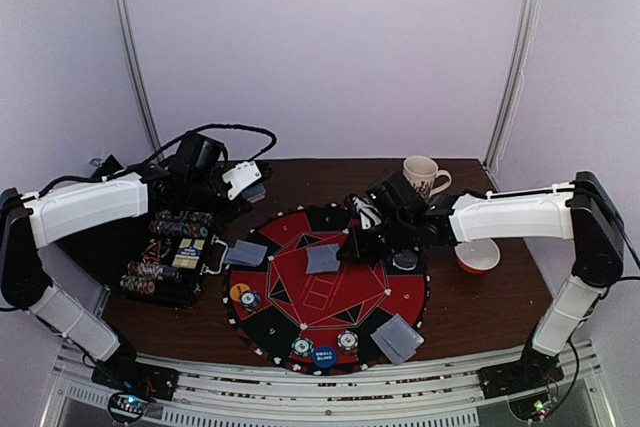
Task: Distribute texas hold em gaming equipment
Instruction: Place the poker card in the community card area.
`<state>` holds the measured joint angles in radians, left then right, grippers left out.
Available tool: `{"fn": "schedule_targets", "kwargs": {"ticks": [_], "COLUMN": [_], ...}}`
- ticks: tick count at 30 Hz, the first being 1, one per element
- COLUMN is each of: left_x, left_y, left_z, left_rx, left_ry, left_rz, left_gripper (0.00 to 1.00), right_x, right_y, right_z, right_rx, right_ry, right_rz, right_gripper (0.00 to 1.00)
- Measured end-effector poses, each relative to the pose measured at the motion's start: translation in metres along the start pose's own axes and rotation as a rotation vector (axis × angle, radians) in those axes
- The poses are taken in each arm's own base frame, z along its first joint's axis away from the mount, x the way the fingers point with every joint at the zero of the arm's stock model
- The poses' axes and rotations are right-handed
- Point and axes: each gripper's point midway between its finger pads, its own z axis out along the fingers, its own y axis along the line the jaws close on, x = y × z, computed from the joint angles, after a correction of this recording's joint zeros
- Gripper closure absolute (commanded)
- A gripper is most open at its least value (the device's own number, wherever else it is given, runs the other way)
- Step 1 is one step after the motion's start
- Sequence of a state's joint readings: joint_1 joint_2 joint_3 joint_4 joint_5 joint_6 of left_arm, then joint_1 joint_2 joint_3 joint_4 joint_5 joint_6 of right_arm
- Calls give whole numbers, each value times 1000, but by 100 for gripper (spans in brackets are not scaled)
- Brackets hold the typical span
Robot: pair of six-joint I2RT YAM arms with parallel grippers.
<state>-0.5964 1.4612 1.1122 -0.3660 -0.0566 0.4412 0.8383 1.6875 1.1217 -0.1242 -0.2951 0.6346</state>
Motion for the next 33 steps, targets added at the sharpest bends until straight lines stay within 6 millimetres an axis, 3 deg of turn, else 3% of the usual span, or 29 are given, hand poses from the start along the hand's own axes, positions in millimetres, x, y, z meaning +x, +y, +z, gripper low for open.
{"fn": "schedule_targets", "kwargs": {"ticks": [8,15,25,31,33], "left_x": [1,-1,-3,-2,-3], "left_y": [-2,-5,-6,-6,-6], "left_z": [3,3,1,1,1], "left_rx": [11,27,33,33,34], "left_ry": [2,-6,-16,-15,-15], "left_rz": [-35,-63,-74,-74,-74], "left_gripper": [60,60,60,60,60], "right_x": [34,100,112,114,114], "right_y": [-6,-20,-3,-2,-2], "right_z": [24,63,66,66,66], "right_rx": [4,20,-29,-25,-20], "right_ry": [99,275,298,304,301], "right_rz": [143,289,337,344,343], "right_gripper": [100,100,100,100,96]}}
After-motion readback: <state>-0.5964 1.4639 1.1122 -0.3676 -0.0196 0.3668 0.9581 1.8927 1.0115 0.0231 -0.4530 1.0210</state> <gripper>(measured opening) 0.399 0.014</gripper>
